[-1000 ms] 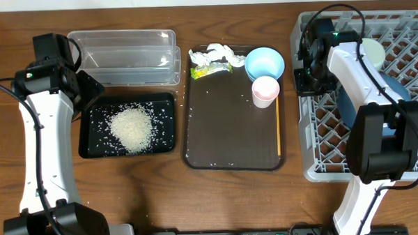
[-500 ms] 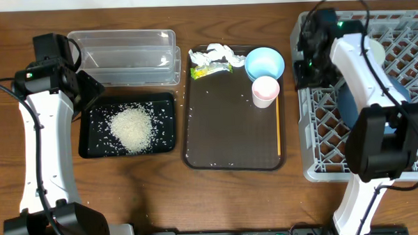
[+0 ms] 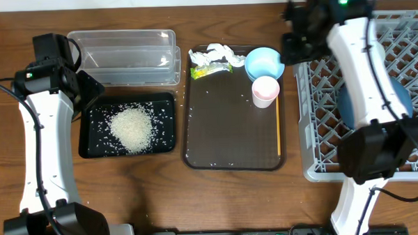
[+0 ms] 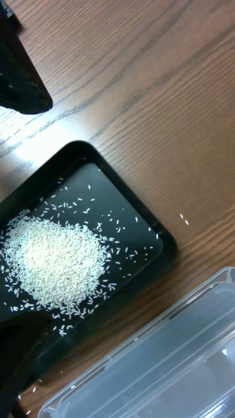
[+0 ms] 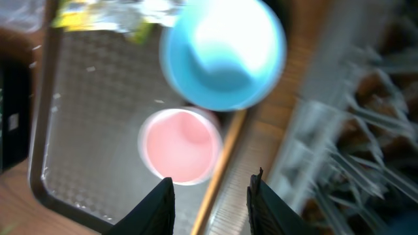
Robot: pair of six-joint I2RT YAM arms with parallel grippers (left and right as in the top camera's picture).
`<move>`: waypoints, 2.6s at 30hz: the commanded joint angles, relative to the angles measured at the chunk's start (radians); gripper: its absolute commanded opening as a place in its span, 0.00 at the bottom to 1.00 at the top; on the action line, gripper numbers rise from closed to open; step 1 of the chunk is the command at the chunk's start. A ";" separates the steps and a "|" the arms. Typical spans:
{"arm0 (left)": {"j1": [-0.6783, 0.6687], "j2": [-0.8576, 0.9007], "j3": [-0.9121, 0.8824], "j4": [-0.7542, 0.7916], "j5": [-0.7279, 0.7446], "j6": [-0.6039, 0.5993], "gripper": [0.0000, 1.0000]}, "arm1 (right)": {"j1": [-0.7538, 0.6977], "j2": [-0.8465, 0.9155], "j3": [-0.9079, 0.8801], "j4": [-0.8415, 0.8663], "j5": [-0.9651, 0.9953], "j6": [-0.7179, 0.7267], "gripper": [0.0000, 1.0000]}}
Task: Sort waste into correct bins and load items into the dishwasher rack
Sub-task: 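Move the right gripper over the pink cup on the brown tray, then lower the right gripper and grasp the pink cup's rim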
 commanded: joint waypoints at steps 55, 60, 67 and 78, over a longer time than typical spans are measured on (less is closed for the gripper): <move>0.003 0.003 0.020 -0.003 -0.016 -0.008 0.97 | 0.254 0.141 -0.148 0.074 0.184 0.203 0.01; 0.003 0.003 0.020 -0.003 -0.016 -0.008 0.97 | 0.223 0.141 -0.008 0.019 0.160 0.202 0.01; 0.003 0.003 0.020 -0.003 -0.016 -0.008 0.97 | 0.056 0.117 0.219 -0.048 0.112 0.189 0.01; 0.003 0.003 0.020 -0.003 -0.016 -0.008 0.97 | -0.462 0.097 0.264 0.152 -0.637 0.081 0.01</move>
